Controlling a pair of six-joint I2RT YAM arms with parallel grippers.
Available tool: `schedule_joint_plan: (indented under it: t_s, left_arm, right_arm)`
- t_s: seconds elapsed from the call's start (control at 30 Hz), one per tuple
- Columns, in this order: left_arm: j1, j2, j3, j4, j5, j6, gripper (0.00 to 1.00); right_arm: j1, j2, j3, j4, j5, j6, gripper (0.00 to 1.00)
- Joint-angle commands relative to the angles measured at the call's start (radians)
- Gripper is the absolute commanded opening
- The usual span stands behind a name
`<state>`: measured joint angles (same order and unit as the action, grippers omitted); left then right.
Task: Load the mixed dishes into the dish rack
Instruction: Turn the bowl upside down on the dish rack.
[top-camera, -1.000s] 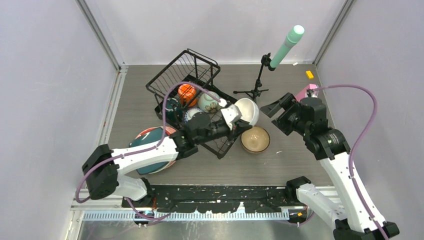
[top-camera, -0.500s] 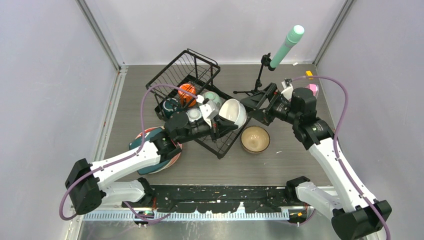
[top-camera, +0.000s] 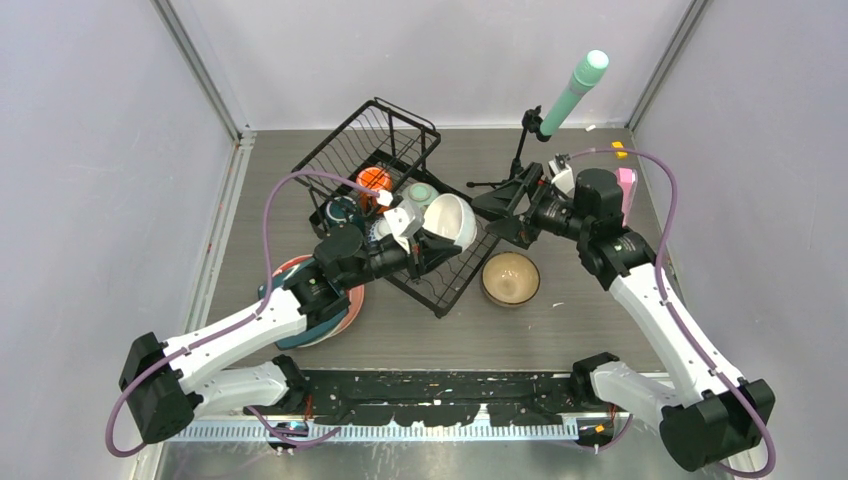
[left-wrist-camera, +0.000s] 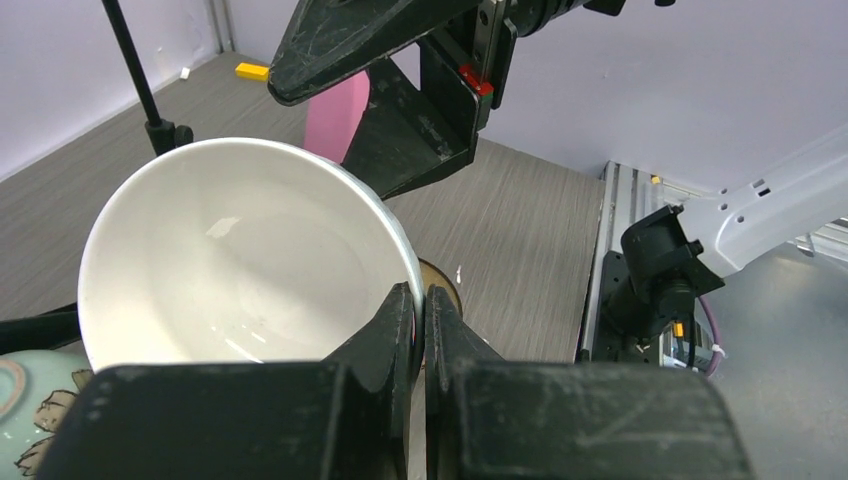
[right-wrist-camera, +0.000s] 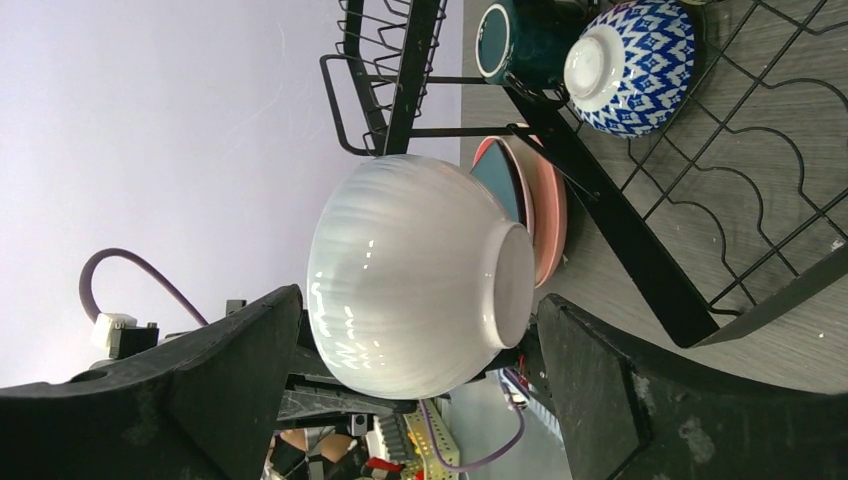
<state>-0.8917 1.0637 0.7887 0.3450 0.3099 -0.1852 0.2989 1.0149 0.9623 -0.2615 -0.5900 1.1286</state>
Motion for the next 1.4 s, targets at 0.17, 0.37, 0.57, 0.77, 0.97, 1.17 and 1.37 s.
schedule_joint_plan:
  t_s: [0.17,0.37,0.57,0.77,0.97,1.17,1.37]
  left_arm:
    - [0.004,-0.023,0.011,0.115,-0.068,0.029,0.00]
    - [0.004,-0.006,0.024,0.110,-0.073,0.027,0.00]
    - [0.004,0.016,0.017,0.146,-0.075,0.012,0.00]
    - [0.004,0.018,0.022,0.157,-0.080,0.008,0.00]
    - [0.004,0.009,0.015,0.160,-0.085,0.007,0.00]
    - [0.004,0.006,0.016,0.161,-0.078,0.000,0.00]
    - [0.004,0.019,0.021,0.180,-0.042,-0.025,0.00]
  right_arm:
    - [0.002,0.046,0.071,-0.034,-0.072,-0.046,0.93]
    - [0.007,0.069,0.048,0.045,-0.158,-0.028,0.93]
    - [0.016,0.073,0.091,0.056,-0.190,-0.038,0.93]
    - [0.035,0.091,0.072,0.032,-0.182,-0.043,0.93]
    - [0.038,0.093,0.049,-0.010,-0.141,-0.065,0.93]
    - [0.039,0.107,0.046,-0.001,-0.132,-0.074,0.93]
    - [0.046,0.119,0.036,0.036,-0.133,-0.078,0.93]
